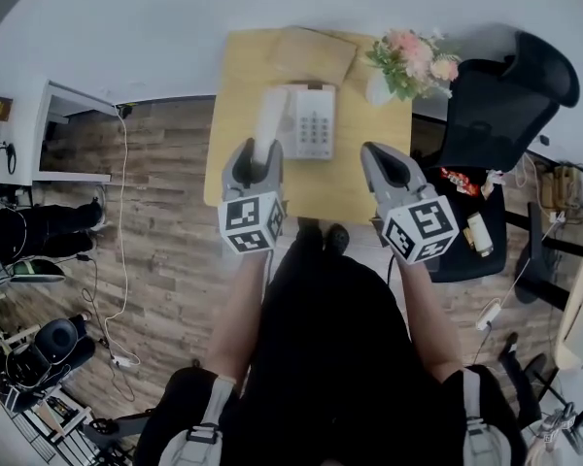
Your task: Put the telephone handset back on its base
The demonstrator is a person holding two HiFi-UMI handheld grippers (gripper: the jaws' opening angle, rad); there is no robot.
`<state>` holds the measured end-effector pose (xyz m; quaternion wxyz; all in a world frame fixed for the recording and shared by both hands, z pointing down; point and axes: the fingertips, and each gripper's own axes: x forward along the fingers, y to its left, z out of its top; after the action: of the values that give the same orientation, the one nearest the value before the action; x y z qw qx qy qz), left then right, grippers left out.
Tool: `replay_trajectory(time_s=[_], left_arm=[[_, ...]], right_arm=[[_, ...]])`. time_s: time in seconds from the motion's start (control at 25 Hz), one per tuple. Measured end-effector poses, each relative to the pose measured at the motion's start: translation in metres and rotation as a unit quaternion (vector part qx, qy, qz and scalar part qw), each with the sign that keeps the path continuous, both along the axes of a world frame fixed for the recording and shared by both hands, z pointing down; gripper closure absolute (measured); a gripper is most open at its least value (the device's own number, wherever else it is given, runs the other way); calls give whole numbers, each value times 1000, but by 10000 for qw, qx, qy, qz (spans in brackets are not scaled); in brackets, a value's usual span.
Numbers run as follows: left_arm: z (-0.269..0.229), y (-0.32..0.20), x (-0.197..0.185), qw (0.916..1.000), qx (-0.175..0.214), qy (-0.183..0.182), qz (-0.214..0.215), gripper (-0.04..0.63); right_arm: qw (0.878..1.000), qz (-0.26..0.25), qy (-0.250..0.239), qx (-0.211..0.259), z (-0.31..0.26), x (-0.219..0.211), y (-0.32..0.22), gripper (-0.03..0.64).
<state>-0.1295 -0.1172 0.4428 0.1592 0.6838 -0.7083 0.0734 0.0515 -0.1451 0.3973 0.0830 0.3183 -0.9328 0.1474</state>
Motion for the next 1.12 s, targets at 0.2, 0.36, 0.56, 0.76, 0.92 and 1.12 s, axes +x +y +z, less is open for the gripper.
replay_trajectory(time_s=[0.2,0.36,0.56,0.76,0.92,1.12], left_arm=[[24,-17,-11,9998,-146,104,-80,396],[46,-32,-14,9994,-288,173,-80,396],[73,-47,-21,9983,-525,215,-105,396],[94,-62,-31,9971,-721,190,-155,396],[109,-72,-36,9961,-855,160,-169,396],[124,-79,-37,9950,-969,193,-154,396]], right_arm=[[9999,-64,96,-35,3,-20,-5,614],[9998,-67,194,-68,9,-28,-12,614],[9995,-17,271,-163,20,-34,-21,614],[9991,35,337,-239,28,-42,-29,614],[9990,88,345,-272,32,-50,-34,614],[9986,202,389,-297,37,-54,-37,614]])
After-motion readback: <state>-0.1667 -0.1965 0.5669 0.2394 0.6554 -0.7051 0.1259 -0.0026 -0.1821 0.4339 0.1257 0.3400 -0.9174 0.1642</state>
